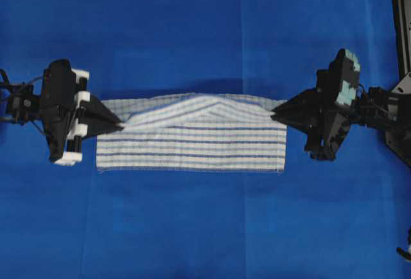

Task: Fold the blue towel.
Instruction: 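Pull the top edge down over the bottom edge and release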

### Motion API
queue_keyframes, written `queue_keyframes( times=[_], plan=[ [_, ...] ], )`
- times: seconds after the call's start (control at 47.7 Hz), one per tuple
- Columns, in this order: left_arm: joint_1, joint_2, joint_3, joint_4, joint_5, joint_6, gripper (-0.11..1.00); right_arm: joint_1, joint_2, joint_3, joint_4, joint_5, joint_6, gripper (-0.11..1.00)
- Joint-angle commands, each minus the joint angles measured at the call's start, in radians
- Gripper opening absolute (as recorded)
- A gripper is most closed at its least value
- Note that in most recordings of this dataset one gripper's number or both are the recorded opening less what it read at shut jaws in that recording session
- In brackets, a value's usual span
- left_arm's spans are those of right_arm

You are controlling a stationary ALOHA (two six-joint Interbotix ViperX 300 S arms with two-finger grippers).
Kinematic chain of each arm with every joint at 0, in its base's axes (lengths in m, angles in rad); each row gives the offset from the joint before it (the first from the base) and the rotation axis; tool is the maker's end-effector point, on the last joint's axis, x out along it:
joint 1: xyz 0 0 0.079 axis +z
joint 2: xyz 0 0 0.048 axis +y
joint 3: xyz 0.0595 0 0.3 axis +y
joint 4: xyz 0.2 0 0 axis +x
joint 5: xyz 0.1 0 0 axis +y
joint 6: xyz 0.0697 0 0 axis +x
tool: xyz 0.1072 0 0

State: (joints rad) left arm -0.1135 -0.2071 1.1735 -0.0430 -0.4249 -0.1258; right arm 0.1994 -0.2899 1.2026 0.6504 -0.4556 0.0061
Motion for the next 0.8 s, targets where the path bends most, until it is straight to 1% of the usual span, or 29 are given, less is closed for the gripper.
queue_keyframes(
  times=[0.0, 0.168, 0.377, 0.524, 0.692, 0.734, 0.776],
  plan=[
    [-0.032, -0.005, -0.008, 0.0, -0.012, -0.014, 0.04, 0.046, 0.008, -0.018, 0.032, -0.028, -0.002, 0.0],
    [-0.08, 0.002, -0.008, 0.002, -0.032, -0.049, 0.04, 0.11, 0.041, -0.038, 0.092, -0.044, -0.002, 0.0],
    [-0.112, 0.002, -0.003, 0.0, -0.032, -0.077, 0.04, 0.149, 0.1, -0.06, 0.126, -0.044, -0.003, 0.0],
    [-0.112, 0.002, -0.002, 0.0, -0.031, -0.097, 0.04, 0.163, 0.12, -0.058, 0.155, -0.044, -0.002, 0.0],
    [-0.112, 0.002, 0.0, 0.0, -0.018, -0.1, 0.05, 0.163, 0.124, -0.044, 0.187, -0.04, -0.003, 0.01],
    [-0.112, 0.003, 0.0, -0.002, -0.015, -0.1, 0.07, 0.163, 0.124, -0.044, 0.187, -0.038, -0.003, 0.03],
    [-0.112, 0.002, -0.002, -0.002, -0.015, -0.1, 0.14, 0.163, 0.124, -0.044, 0.187, -0.035, -0.003, 0.06]
  ],
)
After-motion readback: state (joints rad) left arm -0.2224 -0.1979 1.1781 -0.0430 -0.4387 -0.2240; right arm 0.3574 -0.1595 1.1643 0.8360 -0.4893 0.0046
